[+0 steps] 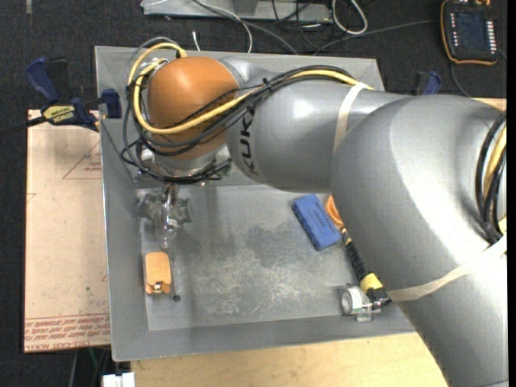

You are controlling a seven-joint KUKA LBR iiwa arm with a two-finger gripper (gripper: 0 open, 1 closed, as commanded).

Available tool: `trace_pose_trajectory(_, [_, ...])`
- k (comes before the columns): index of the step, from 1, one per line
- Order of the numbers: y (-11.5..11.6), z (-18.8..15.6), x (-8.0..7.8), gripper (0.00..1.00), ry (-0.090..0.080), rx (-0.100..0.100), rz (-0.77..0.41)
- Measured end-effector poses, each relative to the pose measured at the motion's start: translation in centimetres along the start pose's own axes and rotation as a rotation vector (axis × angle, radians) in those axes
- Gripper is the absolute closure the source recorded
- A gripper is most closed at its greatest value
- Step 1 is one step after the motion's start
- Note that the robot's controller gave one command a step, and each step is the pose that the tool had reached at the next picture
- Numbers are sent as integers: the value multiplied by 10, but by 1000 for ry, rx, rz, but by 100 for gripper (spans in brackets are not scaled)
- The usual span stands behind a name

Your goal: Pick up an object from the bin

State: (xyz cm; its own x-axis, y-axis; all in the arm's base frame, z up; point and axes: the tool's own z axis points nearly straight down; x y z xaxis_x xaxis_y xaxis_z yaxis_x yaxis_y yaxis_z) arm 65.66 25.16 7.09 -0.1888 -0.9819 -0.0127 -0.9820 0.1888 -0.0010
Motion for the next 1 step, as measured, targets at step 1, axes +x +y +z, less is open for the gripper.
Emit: trace_pose_trajectory(1, [0, 0, 0, 100, 0, 0, 0])
